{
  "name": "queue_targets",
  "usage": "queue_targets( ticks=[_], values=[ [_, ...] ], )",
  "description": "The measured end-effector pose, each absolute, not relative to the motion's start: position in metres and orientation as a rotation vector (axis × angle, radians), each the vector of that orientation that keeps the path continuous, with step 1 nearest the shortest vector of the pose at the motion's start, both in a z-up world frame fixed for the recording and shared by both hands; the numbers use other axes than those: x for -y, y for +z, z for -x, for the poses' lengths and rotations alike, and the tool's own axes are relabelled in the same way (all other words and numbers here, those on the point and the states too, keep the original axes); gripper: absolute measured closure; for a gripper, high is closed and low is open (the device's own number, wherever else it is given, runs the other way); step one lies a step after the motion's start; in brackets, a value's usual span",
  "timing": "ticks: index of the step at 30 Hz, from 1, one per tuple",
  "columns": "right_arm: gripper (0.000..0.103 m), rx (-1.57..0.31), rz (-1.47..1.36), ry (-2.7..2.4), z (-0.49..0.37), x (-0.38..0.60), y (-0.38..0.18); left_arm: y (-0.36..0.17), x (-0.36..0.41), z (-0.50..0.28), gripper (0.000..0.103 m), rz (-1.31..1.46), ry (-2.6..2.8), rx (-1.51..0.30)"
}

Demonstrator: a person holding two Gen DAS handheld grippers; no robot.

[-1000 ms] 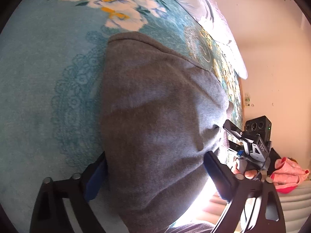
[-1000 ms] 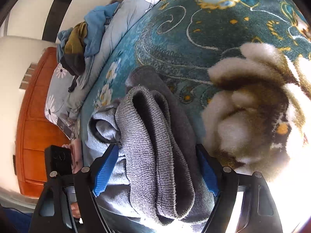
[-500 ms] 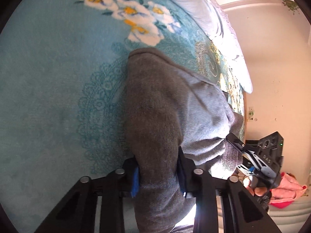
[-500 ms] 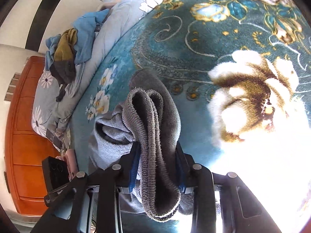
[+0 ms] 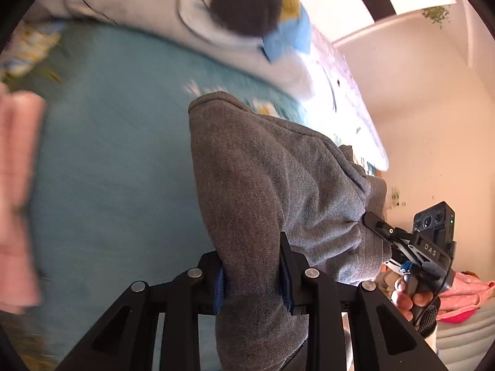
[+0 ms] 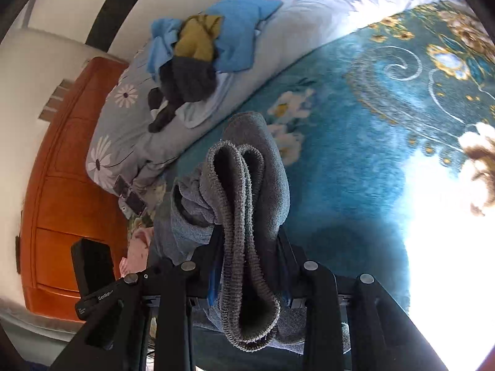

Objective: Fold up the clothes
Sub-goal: 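Grasp the folded sweatshirt with the left gripper while the right gripper holds it, lifting, then carry the folded sweatshirt with both grippers onto the folded pink blanket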

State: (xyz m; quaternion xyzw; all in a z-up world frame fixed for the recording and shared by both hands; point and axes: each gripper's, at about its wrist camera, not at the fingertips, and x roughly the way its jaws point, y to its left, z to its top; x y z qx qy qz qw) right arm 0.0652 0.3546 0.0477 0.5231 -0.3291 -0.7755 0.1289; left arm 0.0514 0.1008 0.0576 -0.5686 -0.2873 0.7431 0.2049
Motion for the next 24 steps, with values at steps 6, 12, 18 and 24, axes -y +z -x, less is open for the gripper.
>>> queue_targets(
  ticks=[6,12,18,24],
  values=[
    [0.071,0.898,-1.435,-2.132,-0.036,-0.250,0.068,0.098,0.005,-0.056,0.073,1.491,2.185,0.800],
    [0.071,0.858,-1.385,-1.996,-0.015,-0.135,0.070,0.117,0.122,-0.093,0.073,1.481,2.298,0.793],
    [0.071,0.813,-1.408,-1.855,-0.009,-0.038,0.054,0.134,0.221,-0.121,0.073,1.515,2.400,0.807],
    [0.071,0.784,-1.479,-1.746,-0.008,0.026,0.034,0.128,0.267,-0.131,0.073,1.568,2.425,0.848]
  ],
)
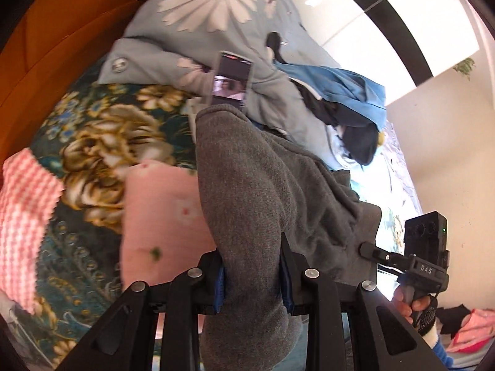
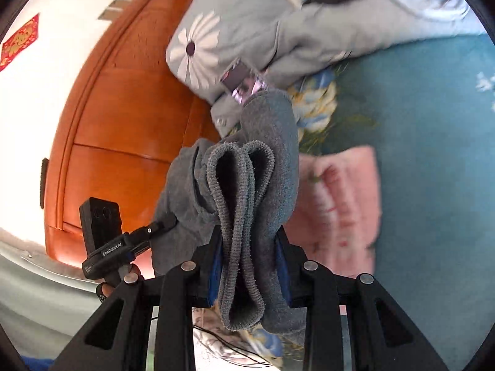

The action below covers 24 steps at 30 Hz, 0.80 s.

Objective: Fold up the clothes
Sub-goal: 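Carry the folded sweatshirt with both grippers onto the folded pink blanket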

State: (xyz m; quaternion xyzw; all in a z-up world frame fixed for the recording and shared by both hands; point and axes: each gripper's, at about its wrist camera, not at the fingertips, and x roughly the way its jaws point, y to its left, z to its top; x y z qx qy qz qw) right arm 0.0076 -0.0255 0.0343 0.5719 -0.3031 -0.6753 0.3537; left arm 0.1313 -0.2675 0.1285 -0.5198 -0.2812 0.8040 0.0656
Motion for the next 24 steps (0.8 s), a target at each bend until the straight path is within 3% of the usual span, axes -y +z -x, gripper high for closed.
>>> queue_targets(
  ticks=[14,19,24],
  values=[
    [0.073,0.765,-1.627,-1.883,-0.003,0.020,-0.020,0.030,0.315,-0.146,0.069,1.662,2.345,1.157],
    [0.073,0.723,-1.594,-1.914,-0.002,0.020,-0.013,0.034,0.315,-0.153,0.067,1.669,2.351,1.154],
    [0.072,0.633,-1.505,-1.990,-0.003,0.016,0.019,0.064,0.318,-0.165,0.056,1.657,2.458,1.058]
  ],
)
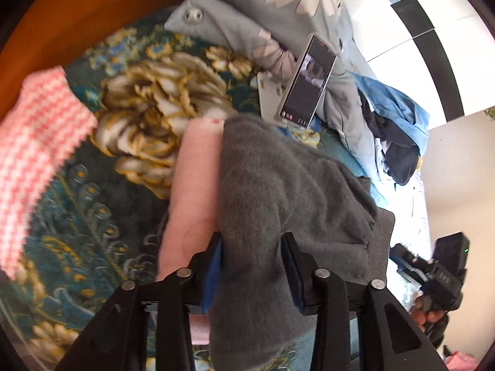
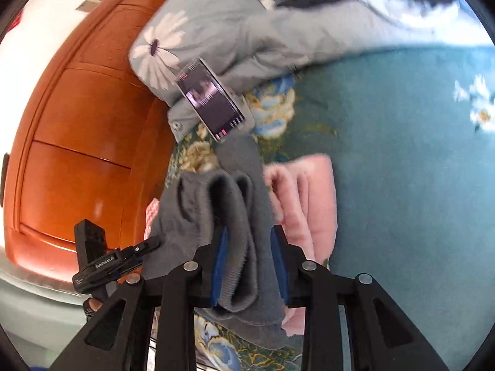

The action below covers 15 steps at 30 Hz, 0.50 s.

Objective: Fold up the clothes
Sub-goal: 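Carry the folded sweatshirt with both grippers onto the folded pink blanket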

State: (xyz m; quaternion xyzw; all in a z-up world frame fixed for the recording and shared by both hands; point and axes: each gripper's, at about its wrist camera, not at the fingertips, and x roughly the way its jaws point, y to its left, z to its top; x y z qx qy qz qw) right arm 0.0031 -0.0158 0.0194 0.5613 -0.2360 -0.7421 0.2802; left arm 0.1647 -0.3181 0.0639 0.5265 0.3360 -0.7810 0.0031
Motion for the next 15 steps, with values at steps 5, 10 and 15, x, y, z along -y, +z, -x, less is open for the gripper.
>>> queue_targets(
  ticks=[5,10,15],
  values=[
    [0.072,0.494,-1.408,-1.992,-0.008,0.046,0.047,0.096,0.311,-0.165,0.054,-1.568,-2.554,-0.861],
    [0.072,0.290,-1.372,-1.932,-0.019,0.093,0.045,0.098,0.278,-0.150,0.053,-1.627,-2.687,-0.720],
    [0.073,0.269,-1.503,-1.964,-0.007,0.090,0.006,0.062,0.279,-0.153,0.053,-1.690,-2.640,-0.793]
  ],
)
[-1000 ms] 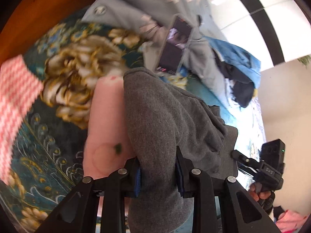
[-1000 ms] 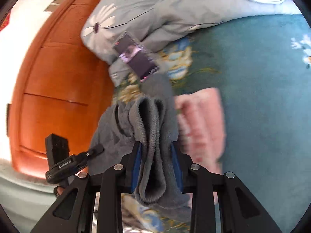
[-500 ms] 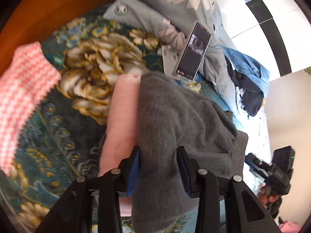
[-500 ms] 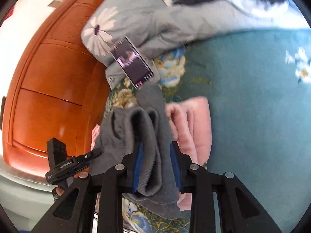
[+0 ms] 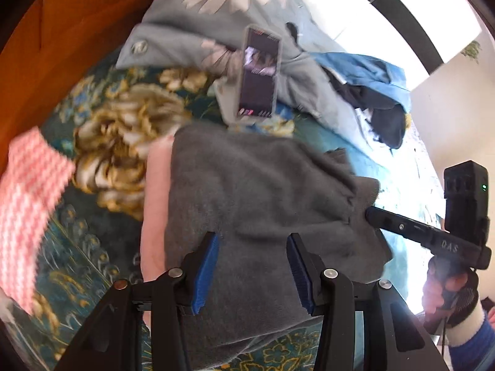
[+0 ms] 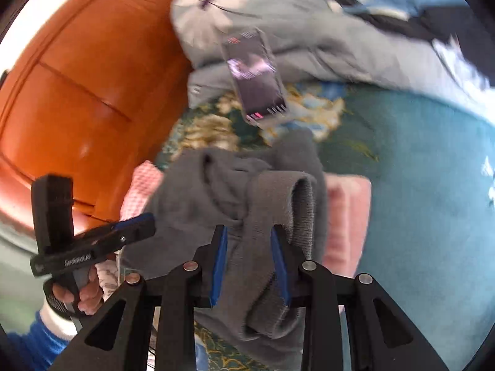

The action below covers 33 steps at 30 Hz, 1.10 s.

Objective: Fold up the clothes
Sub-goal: 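Carry the folded sweatshirt with both grippers onto the folded pink blanket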

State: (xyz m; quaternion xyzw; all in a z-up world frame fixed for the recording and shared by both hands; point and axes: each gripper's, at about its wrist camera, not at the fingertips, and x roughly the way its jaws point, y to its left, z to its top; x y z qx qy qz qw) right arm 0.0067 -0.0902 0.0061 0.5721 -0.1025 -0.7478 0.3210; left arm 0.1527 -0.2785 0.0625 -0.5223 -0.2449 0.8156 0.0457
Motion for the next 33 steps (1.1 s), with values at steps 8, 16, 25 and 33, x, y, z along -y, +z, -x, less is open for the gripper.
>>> queue_targets(
  ticks=[8,16,25,33],
  values=[
    [0.076,0.366,-1.580,-1.935,0.003,0.081,-0.020,0.051,0.280,-0.149,0.053,1.609,2.478,0.808],
    [0.075,0.343,-1.471,-1.940,-0.036,0.063,0.009,0.083,0.268,-0.185,0.053,1.592,2.596,0.696],
    [0.074,0.342,-1.502,-1.958,-0.057,0.060,-0.009,0.067,0.264,-0.194,0.053,1.651,2.657,0.640],
    [0.074,0.278,-1.456,-1.980,-0.067,0.061,0.007,0.074,0.255,-0.200,0.052,1.652,2.714,0.637]
  ],
)
